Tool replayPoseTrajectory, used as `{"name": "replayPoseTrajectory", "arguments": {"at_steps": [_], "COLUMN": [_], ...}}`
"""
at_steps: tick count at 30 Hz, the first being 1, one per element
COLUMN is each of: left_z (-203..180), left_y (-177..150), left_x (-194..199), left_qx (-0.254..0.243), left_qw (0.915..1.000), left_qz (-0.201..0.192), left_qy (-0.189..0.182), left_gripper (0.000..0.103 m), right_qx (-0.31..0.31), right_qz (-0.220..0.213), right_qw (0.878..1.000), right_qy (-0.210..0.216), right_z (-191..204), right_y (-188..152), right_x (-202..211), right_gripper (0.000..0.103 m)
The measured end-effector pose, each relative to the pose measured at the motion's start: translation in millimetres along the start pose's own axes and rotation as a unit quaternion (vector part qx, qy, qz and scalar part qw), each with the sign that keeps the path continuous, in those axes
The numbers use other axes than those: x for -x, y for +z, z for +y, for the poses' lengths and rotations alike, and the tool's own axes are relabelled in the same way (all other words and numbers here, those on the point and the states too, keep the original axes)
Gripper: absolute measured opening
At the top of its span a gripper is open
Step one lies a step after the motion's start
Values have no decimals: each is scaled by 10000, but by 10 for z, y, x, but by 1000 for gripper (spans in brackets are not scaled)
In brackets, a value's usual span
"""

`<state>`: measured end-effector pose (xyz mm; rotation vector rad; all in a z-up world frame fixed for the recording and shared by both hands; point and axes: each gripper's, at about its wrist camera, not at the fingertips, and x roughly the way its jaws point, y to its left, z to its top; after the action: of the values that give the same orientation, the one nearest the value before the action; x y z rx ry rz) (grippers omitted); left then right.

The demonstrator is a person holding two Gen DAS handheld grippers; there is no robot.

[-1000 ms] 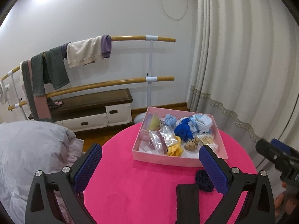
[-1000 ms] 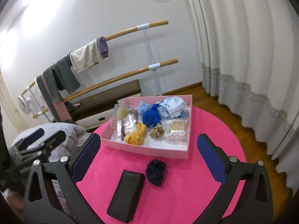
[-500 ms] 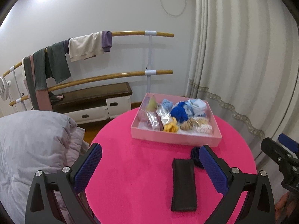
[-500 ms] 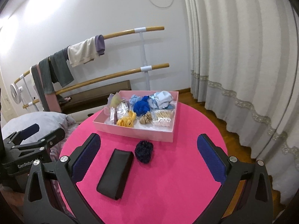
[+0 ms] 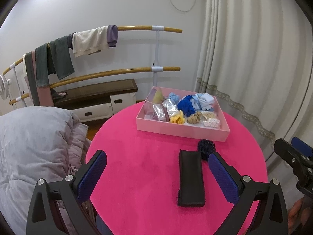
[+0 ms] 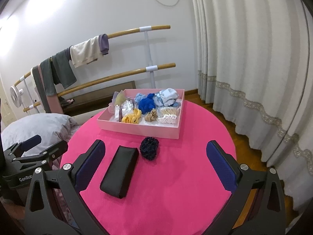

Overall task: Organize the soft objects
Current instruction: 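Withdraw both tools from the box back over the table, then grasp the black fabric strip with the left gripper while the right grasps the navy crocheted scrunchie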

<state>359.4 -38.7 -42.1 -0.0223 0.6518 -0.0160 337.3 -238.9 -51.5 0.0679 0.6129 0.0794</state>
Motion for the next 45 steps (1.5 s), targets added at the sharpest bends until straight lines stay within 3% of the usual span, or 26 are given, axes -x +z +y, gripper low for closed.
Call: {"name": "replayPoseTrajectory", "arguments": {"at_steps": [16,24,37,45], "left_z": [25,-76,-420,-547], "left_y": [-25,-83,-258,-451], "left_x": [-62,-272,-1121,-1806], "left_qx": [57,-30,-323,-385], "left_qw": [9999,9991,9914,9845], "left_qz": [89,379,1232,1707], "left_qy": [-59,-199,-306,-67], "left_gripper": [103,103,103,101], "right_qx": [-42,-192,-424,-537], "right_qz": [84,265,722,1016], "right_qw": [10000,9995,9964,9933], "right_qy": [-9,-48,-119,-133], "right_z": [-16,-132,-401,-527], "right_y": [-33,-65,-223,-314], "right_x": [-24,-181,-619,-915], "right_gripper": [103,103,103,103]}}
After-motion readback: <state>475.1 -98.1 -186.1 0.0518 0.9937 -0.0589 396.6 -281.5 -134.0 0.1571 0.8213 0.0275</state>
